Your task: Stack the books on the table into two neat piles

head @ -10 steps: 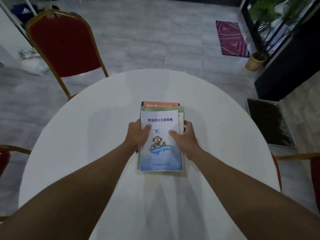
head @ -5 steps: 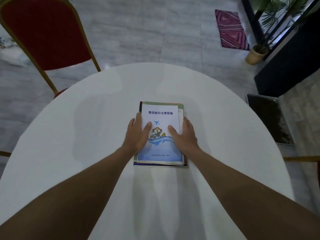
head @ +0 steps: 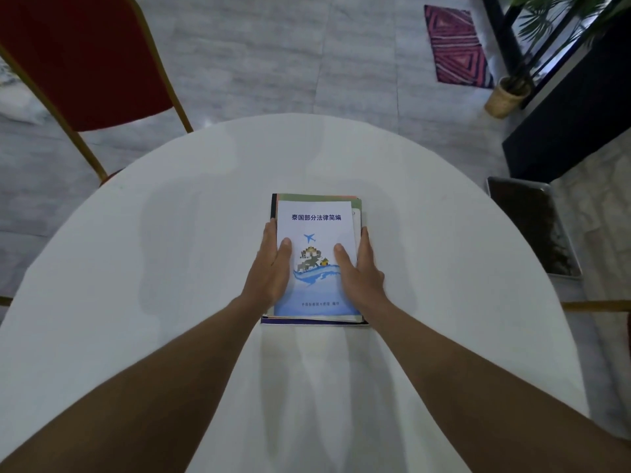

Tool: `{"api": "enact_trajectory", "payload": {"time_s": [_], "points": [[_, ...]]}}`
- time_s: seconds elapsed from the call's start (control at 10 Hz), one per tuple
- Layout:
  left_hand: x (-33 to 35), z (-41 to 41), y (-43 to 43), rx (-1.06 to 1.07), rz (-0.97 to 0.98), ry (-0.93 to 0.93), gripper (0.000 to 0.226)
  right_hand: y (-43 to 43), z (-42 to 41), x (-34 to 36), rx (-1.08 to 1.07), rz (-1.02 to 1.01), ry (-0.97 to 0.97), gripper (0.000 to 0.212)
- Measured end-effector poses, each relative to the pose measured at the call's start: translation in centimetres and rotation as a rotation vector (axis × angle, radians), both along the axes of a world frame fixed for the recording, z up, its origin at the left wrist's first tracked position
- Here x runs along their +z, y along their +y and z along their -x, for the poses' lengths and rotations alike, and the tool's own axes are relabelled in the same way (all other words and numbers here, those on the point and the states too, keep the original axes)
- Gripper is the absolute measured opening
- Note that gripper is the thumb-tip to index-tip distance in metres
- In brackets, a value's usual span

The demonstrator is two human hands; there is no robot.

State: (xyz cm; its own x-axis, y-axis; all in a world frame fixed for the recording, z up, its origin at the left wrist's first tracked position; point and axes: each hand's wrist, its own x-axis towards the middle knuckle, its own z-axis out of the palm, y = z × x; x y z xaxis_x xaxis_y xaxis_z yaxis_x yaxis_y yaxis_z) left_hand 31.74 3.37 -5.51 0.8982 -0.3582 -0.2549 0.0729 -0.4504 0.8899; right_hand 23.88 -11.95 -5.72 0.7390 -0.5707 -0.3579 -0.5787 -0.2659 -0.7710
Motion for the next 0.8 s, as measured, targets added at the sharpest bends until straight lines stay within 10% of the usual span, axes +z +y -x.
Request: {"api": "enact_trajectory", "payload": {"time_s": [0.8], "points": [[4.8,-1.2,0.9,-0.307,-0.587,-0.171,0.067,-0.8,1.1,4.4,0.111,-0.045,-0.003,0.063]]}}
